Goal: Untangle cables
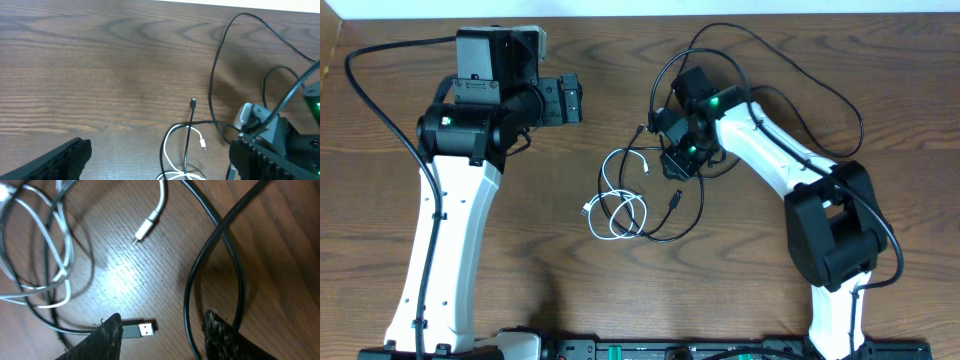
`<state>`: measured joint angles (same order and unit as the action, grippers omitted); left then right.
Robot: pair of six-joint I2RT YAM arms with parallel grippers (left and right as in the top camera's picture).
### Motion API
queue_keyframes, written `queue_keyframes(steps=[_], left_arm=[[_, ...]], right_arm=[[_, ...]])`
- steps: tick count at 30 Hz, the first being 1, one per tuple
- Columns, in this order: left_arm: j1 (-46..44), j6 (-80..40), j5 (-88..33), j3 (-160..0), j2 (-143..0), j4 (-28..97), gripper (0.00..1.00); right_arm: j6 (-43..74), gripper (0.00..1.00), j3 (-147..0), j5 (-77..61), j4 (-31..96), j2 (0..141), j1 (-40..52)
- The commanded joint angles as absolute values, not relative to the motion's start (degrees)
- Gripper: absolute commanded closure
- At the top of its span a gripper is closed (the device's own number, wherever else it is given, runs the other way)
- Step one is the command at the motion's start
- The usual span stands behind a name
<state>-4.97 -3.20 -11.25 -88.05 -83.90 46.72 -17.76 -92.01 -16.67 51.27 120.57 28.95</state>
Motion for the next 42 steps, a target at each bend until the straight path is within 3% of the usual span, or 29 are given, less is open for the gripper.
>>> queue_keyframes(steps=[1, 14, 19, 27, 42], left_arm=[[-4.8, -3.7, -10.9, -88.8, -83.2, 47.4, 0.06], [-4.8, -3.7, -10.9, -88.8, -83.2, 47.8, 0.06], [-4.8, -3.7, -10.9, -88.8, -83.3, 47.8, 0.06], [-4.8, -3.7, -10.9, -88.8, -83.2, 47.8, 0.06], [-4.8, -3.7, -10.9, -88.8, -83.3, 48.0, 0.06]], right_arm=[[-18.9, 0.52, -92.6, -14.2, 51.1, 122.7, 29.5], [-18.6, 0.63, -92.5, -11.2, 50.8, 126.8, 29.6], [-17.8, 0.73, -92.5, -10.8, 50.7, 126.8, 30.0], [-13.5, 0.98, -92.6, -10.4, 51.5, 126.8, 30.3], [-11.2, 0.99, -106.2, -31.9, 60.3, 121.5, 30.0]])
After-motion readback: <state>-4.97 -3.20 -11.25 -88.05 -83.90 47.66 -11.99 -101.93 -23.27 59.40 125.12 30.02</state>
